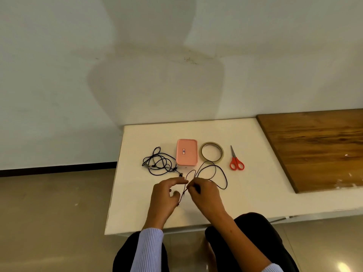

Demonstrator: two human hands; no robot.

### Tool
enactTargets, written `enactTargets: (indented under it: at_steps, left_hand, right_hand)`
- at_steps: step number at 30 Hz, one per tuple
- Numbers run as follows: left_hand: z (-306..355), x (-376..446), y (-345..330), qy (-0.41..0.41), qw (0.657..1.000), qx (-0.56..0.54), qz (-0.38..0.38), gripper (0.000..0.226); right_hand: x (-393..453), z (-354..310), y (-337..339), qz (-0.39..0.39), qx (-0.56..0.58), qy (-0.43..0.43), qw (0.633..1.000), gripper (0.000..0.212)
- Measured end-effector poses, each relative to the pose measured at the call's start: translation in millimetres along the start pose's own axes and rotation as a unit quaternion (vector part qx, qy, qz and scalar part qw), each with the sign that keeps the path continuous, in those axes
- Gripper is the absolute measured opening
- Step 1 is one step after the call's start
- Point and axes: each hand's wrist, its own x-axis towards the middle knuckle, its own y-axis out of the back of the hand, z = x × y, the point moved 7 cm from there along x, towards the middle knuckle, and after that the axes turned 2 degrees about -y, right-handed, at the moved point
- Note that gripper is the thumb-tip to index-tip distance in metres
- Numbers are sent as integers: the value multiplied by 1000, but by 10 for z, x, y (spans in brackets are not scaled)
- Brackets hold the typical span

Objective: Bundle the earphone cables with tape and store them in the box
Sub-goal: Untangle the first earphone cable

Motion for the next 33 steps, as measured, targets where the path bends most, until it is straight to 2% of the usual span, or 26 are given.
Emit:
enactTargets:
  at_steps: [4,7,12,16,19,22,26,30,33]
  left_hand:
    - [67,15,44,-18,999,-44,12,38]
    - [37,44,112,2,994,-106,41,24]
    - [-17,58,85,46,990,-133,30,15]
    - [-37,55,147,75,976,-192,70,9]
    - [-32,79,207,87,960,-244,110,9]
    - [-30,136,199,83,963,-228,113,5]
    - [11,181,178,71,973,-200,95,2]
    - [21,173,213,71,977,-178,95,4]
    - [32,150,259,64,977,-171,113,3]
  right_hand:
    - [104,-83,95,27,127,-21,991,16]
    - [140,-79,176,39,207,-43,977,20]
    - [172,-33,207,6,357,-97,929,21]
    - [195,4,257,21,341,-103,934,23]
    - [219,-16,243,9,263,-76,962,24]
    - [229,-144,185,-43,187,11,981,30]
    - [249,-220,190,-65,145,91,983,14]
    - [239,-166,165,-56,164,90,981,13]
    - [262,-121,131,-94,139,76,983,9]
